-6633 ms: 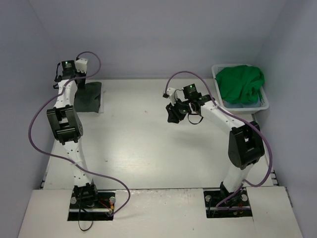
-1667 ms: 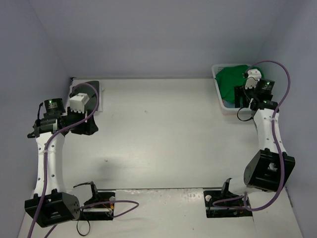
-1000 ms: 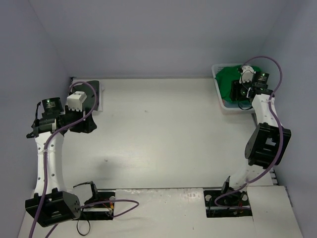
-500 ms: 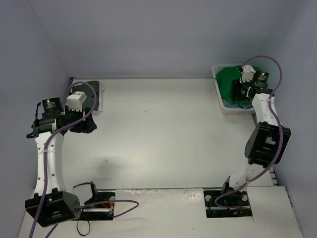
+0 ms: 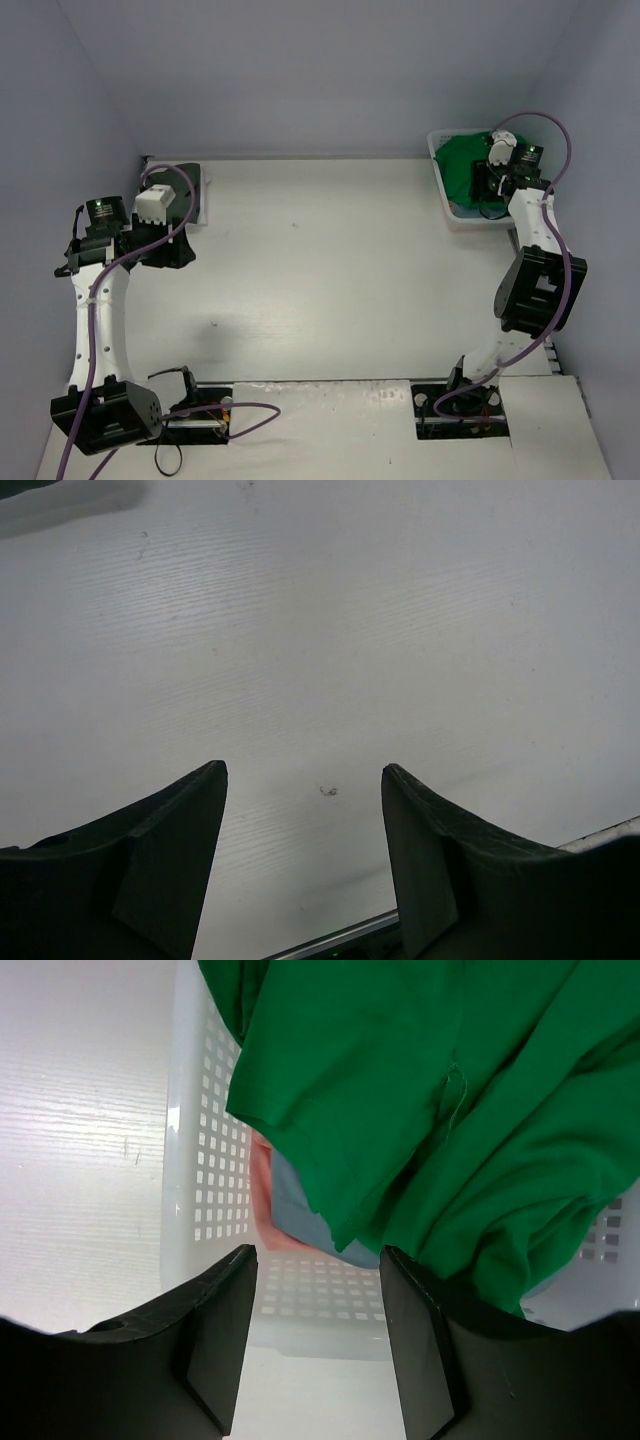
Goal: Fold and stack the t-shirts
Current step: Grab crumpled tshirt from bin with the right arm, then move the tshirt to the center of the board
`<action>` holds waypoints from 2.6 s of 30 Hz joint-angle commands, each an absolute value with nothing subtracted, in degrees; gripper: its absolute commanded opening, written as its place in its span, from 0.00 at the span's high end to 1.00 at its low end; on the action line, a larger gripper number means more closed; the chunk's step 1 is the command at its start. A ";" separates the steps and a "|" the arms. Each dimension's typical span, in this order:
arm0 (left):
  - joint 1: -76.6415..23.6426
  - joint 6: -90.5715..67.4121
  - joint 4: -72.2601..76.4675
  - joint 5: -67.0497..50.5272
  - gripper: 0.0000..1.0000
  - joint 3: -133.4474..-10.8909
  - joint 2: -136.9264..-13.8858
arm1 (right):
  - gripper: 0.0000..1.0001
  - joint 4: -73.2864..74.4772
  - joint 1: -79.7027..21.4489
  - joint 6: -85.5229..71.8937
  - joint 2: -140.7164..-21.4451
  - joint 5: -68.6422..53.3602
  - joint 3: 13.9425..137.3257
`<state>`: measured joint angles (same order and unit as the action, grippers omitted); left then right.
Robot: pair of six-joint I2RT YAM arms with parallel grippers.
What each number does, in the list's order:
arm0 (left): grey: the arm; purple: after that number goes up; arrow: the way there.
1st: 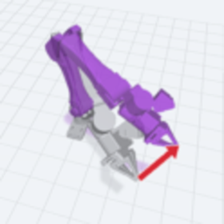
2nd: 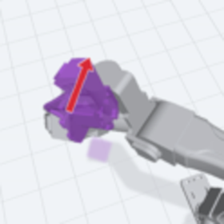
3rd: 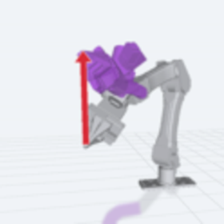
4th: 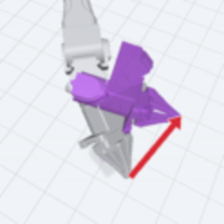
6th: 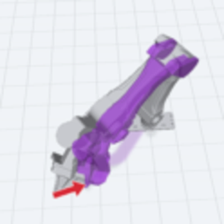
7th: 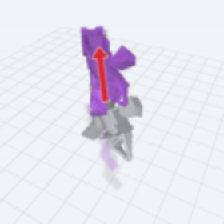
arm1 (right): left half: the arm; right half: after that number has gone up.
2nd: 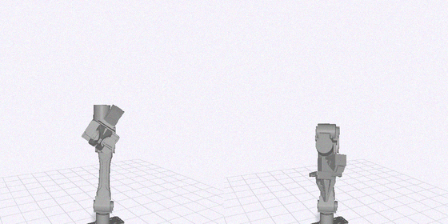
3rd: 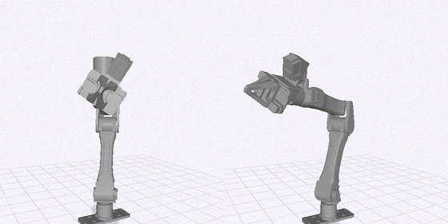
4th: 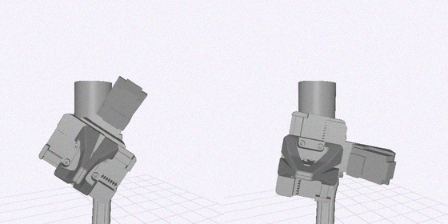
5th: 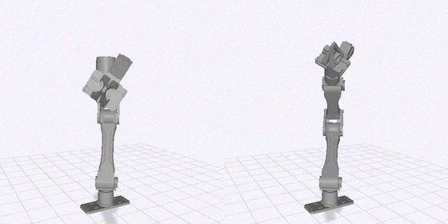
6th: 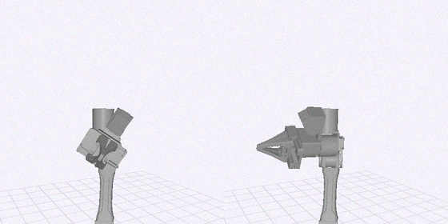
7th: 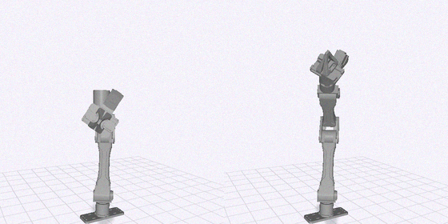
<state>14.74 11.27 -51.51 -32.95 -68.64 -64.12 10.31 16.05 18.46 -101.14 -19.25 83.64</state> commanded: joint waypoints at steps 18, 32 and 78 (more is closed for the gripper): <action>15.29 10.55 -49.48 -32.69 0.42 -70.58 -63.90 | 0.60 3.08 16.79 19.34 -107.84 -17.93 87.27; 15.29 10.46 -49.13 -32.61 0.42 -69.70 -63.11 | 1.00 3.60 16.61 19.68 -107.32 -17.58 88.15; 15.29 9.23 -46.67 -45.70 0.38 -64.34 -59.24 | 1.00 24.08 -12.30 26.71 -73.28 -38.50 78.94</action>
<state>14.76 9.72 -49.08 -42.50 -63.88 -59.24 27.92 -10.46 24.84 -72.62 -36.45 80.49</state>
